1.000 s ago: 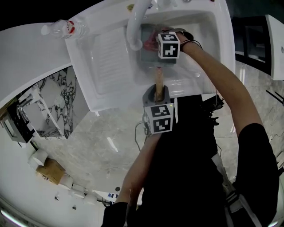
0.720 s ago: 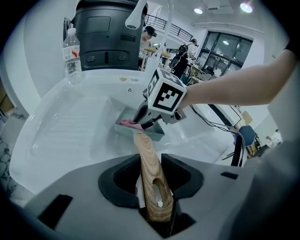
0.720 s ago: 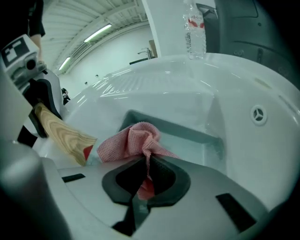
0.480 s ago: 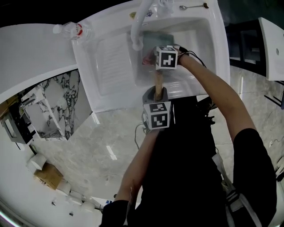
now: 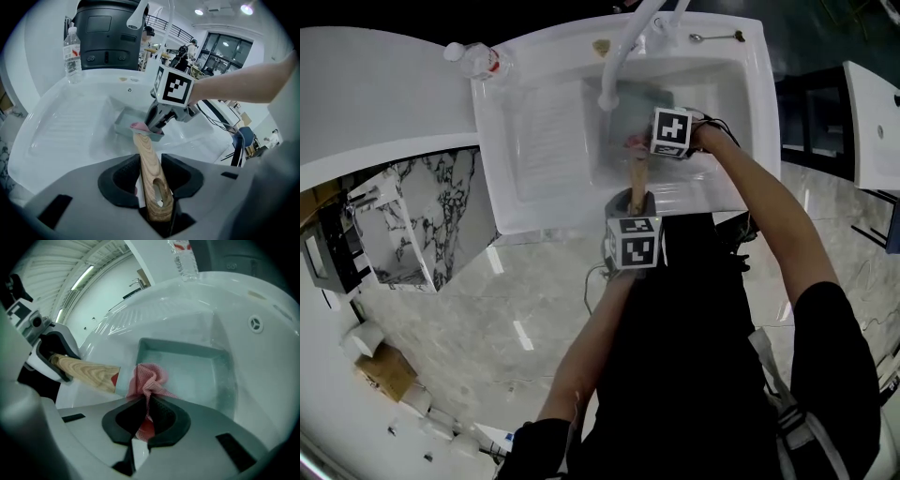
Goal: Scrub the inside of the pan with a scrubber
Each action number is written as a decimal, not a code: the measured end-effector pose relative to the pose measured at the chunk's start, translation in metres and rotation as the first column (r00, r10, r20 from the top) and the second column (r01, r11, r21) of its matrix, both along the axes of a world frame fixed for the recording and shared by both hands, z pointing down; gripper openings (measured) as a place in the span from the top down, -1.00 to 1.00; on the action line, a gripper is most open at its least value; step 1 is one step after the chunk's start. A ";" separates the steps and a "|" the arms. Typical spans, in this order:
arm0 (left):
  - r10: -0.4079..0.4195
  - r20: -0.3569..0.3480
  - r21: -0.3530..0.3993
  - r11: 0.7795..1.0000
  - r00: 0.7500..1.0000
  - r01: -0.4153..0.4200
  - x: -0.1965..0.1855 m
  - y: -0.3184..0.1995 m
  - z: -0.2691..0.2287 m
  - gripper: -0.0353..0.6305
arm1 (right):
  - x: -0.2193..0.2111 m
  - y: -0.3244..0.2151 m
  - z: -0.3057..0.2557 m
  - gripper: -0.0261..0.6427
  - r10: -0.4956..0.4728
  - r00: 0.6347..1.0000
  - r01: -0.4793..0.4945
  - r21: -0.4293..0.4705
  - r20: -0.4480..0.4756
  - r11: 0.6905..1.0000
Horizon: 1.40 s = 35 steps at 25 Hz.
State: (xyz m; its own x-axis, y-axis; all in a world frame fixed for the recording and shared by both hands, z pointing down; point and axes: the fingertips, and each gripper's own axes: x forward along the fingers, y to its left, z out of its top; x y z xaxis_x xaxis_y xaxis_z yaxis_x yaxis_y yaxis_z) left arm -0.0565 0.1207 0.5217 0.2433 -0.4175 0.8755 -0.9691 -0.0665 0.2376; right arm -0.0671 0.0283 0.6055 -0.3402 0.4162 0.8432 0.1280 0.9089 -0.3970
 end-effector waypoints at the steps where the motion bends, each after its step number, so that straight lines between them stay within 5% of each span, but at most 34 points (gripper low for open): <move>1: 0.000 0.001 0.001 1.000 1.000 0.000 0.000 0.000 0.000 0.43 | 0.006 0.001 -0.001 0.82 -0.009 1.000 0.009 -0.010 -0.020 1.000; 8: -0.003 -0.007 0.011 1.000 1.000 0.003 0.000 0.001 -0.001 0.43 | 0.032 0.005 -0.018 0.82 -0.033 0.997 0.032 -0.023 -0.068 0.999; 14: 0.015 -0.032 0.014 1.000 0.999 -0.014 -0.001 -0.001 -0.003 0.43 | 0.041 -0.004 -0.057 0.82 -0.001 0.999 -0.002 0.077 0.036 0.997; 20: 0.035 -0.127 0.051 0.998 0.991 -0.028 0.001 0.000 -0.011 0.39 | 0.077 -0.007 -0.104 0.82 0.063 0.992 -0.079 0.150 0.108 0.986; 24: -0.038 -0.211 0.111 0.992 0.977 0.062 -0.008 0.002 -0.020 0.39 | 0.115 0.002 -0.140 0.82 0.083 0.983 -0.117 0.213 0.165 0.970; 31: -0.147 -0.109 0.270 0.948 0.983 0.172 -0.021 0.015 -0.072 0.60 | 0.185 0.027 -0.213 0.82 0.174 0.917 -0.273 0.247 0.359 0.930; 35: -0.162 -0.113 0.434 0.880 0.980 0.196 -0.005 0.021 -0.131 0.72 | 0.214 0.040 -0.250 0.82 0.251 0.838 -0.383 0.193 0.485 0.904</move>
